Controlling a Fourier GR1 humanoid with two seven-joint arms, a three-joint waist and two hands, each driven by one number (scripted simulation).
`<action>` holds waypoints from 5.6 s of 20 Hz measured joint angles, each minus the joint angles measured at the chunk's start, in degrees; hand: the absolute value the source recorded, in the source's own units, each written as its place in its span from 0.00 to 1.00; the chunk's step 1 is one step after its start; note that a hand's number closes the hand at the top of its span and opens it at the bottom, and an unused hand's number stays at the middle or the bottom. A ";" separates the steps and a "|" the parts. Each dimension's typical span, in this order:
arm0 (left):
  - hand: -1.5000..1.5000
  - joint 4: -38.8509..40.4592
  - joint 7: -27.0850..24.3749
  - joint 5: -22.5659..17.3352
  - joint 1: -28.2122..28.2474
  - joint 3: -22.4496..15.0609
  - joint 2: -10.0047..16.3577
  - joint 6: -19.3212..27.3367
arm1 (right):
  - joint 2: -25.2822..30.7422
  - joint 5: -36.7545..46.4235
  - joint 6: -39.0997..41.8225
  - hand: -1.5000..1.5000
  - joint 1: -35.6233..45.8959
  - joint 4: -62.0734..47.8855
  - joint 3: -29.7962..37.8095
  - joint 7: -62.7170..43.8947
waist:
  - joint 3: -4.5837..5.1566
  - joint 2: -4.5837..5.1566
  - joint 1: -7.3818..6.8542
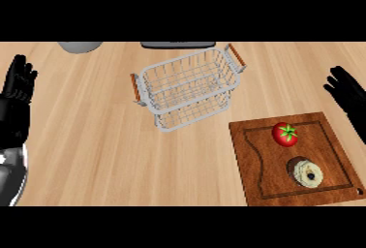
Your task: Pick the cupcake from the cutting board and place it in the tiered basket
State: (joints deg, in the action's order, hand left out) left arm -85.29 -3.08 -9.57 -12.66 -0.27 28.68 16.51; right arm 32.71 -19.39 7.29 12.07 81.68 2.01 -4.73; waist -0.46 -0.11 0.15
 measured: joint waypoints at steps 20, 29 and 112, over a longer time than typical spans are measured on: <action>0.50 6.30 -2.70 -2.23 6.23 -13.76 -13.04 -12.04 | -11.21 28.98 -19.62 0.00 -10.22 24.15 -16.50 9.58 | 0.62 -0.33 1.18; 0.50 7.03 -3.34 -2.32 7.26 -12.86 -12.46 -12.29 | 12.28 46.91 -6.95 0.00 -15.00 35.73 -16.25 -11.19 | 1.14 -0.85 2.98; 0.50 9.17 -2.54 8.21 4.13 -5.74 -22.22 -21.72 | 7.43 59.56 9.49 1.00 16.89 -24.18 0.82 25.28 | 0.32 0.85 -2.93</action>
State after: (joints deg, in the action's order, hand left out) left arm -76.13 -5.62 -1.36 -8.53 -6.01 6.46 -5.21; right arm 40.15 40.17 16.78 28.95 57.50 2.83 20.56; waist -0.14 0.74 -2.78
